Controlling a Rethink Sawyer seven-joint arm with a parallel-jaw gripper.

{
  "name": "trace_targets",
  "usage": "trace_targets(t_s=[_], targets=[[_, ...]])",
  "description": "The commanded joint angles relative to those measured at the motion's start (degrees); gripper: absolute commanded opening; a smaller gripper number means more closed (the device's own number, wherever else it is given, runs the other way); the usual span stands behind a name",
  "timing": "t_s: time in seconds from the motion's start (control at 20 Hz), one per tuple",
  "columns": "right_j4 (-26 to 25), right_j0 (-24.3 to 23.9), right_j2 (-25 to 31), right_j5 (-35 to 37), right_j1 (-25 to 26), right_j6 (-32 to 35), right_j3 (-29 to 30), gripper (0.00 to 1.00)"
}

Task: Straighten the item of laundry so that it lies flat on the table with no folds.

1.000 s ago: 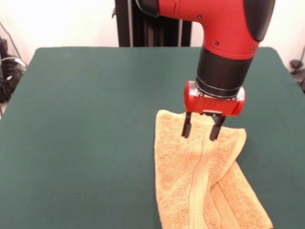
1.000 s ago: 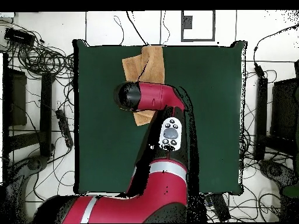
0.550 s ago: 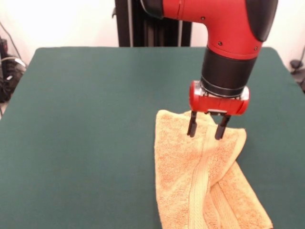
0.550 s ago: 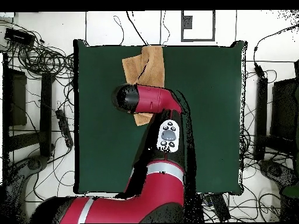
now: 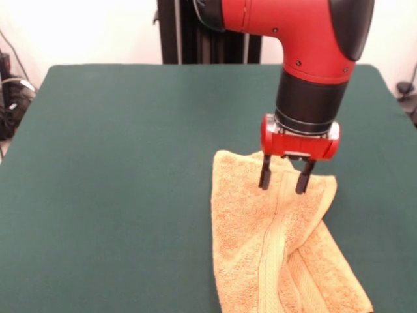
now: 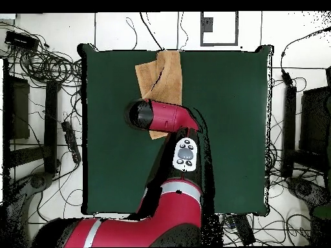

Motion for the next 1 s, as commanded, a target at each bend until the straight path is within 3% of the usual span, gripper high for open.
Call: trace_targets(t_s=[0.05, 1.0], targets=[[4.8, 2.9, 4.8, -5.5, 2.6, 19.2, 8.8, 1.00], [11.1, 6.6, 2.5, -8.1, 3.8, 18.8, 10.1, 1.00]])
